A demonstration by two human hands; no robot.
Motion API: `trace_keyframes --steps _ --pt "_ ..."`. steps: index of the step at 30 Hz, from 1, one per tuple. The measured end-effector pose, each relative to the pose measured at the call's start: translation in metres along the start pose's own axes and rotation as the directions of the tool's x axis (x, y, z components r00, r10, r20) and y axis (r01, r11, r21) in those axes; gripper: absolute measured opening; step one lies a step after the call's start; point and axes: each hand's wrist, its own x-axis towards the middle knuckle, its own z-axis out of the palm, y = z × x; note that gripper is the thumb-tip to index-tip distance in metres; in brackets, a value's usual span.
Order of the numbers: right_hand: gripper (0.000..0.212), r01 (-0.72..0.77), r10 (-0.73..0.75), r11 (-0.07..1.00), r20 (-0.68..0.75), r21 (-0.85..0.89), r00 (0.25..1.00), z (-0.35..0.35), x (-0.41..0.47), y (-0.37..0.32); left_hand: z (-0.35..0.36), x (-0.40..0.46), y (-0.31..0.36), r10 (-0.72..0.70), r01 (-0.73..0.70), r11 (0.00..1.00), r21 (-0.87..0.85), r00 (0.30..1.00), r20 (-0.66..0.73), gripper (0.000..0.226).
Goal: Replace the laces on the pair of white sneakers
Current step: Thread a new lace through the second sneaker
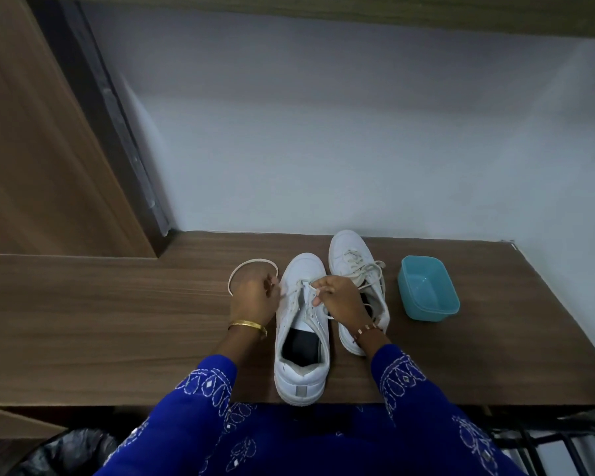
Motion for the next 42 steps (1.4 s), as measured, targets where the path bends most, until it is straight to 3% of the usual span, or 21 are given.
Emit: trace_keyframes --steps 4,8,11,15,22,28,32,36,39,42 --pt "0.021 -0.012 0.003 0.994 -0.078 -0.111 0.997 0.01 0.009 0.002 0.014 -0.005 0.008 0.051 -0.035 0.994 -0.102 0.985 0.162 0.016" --pt "0.017 0.035 -0.076 0.951 -0.125 -0.308 0.989 0.017 0.016 0.008 0.023 -0.003 0.006 0.005 0.017 0.995 -0.1 0.977 0.215 0.014" --pt "0.023 0.04 -0.092 0.932 -0.128 -0.359 0.988 0.023 0.018 0.009 0.023 -0.002 0.004 -0.028 0.05 0.995 -0.085 0.97 0.243 0.031" --pt "0.038 0.044 -0.107 0.928 -0.153 -0.37 0.982 0.029 0.019 0.01 0.027 0.001 0.002 -0.037 0.06 0.994 -0.091 0.97 0.238 0.025" --pt "0.032 0.039 -0.06 0.972 -0.085 -0.231 0.995 0.03 0.027 0.015 0.032 0.001 -0.005 -0.064 0.106 0.974 -0.198 0.976 0.207 0.019" --pt "0.025 -0.078 0.079 0.996 -0.011 0.041 0.997 0.031 0.034 0.019 0.035 0.002 -0.007 -0.09 0.133 0.967 -0.219 0.977 0.195 0.021" --pt "0.012 -0.052 0.052 0.998 -0.009 0.037 0.999 0.036 0.036 0.019 0.038 0.003 -0.007 -0.107 0.152 0.96 -0.234 0.976 0.192 0.021" --pt "0.012 -0.039 0.045 0.997 -0.097 0.06 0.994 0.043 0.036 0.021 0.035 0.004 -0.006 -0.151 0.199 0.944 -0.263 0.97 0.193 0.013" --pt "0.022 0.037 -0.043 0.997 -0.098 -0.063 0.994 0.039 0.028 0.018 0.034 0.008 -0.005 -0.198 0.251 0.925 -0.284 0.959 0.201 0.008" --pt "0.018 0.187 -0.257 0.901 -0.135 -0.391 0.957 0.034 0.012 0.016 0.031 0.012 0.001 -0.231 0.277 0.908 -0.315 0.957 0.174 0.005"
